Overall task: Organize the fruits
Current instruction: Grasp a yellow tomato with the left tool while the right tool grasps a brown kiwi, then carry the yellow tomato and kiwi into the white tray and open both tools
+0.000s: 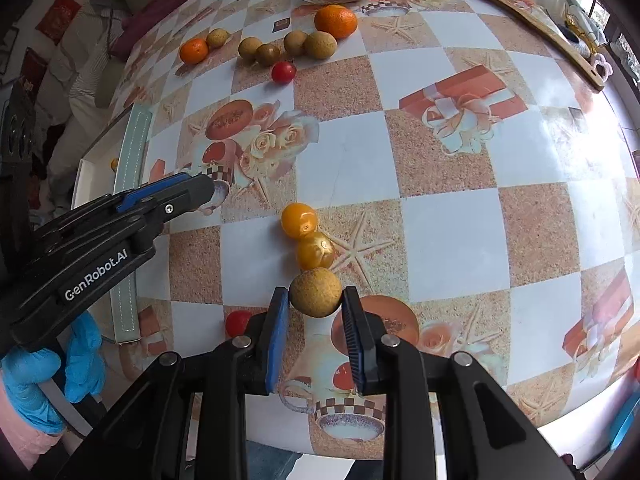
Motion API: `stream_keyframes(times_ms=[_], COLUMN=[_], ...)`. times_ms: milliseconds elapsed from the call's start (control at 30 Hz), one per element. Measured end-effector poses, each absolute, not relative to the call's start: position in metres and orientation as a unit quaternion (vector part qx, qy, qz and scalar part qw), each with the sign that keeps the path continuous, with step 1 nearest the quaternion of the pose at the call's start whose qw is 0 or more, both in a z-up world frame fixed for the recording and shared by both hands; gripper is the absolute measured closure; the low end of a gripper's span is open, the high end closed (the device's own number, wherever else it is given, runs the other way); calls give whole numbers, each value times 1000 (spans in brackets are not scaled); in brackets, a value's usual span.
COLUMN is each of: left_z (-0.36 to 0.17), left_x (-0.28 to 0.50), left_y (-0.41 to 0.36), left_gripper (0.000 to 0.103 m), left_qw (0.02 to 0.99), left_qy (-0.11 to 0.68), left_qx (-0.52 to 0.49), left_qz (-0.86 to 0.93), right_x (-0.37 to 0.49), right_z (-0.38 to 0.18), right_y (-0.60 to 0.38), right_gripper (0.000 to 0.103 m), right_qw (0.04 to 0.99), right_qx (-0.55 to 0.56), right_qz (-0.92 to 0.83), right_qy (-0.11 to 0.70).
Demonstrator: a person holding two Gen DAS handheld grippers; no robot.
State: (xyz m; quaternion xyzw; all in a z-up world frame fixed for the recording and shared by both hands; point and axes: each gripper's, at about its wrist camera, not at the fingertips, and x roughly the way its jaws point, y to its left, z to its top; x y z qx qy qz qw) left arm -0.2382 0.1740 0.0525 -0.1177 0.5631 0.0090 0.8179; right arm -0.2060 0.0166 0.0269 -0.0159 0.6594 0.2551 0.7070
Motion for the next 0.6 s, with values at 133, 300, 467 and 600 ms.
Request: stream_keyframes(times_ms=[133,300,467,600], left_z=[60,70,81,88], left_x=[-249,-266,-287,-303], left_y=[186,202,225,243], left_gripper=[80,80,81,80], left_qw=[820,822,826,827], left_qy=[557,551,539,531], left_qx=[-129,-137,-152,-164], left_qz=[22,40,66,89], right_x=[-204,-202,-200,-203], right_z=[32,43,51,57], right_y=[20,31,55,78], right_gripper=[74,74,74,74], right_qw=[710,713,713,711], right_qx=[-18,-27,-40,-52], right_qz=[257,270,288,307], right_qy=[655,647,638,630])
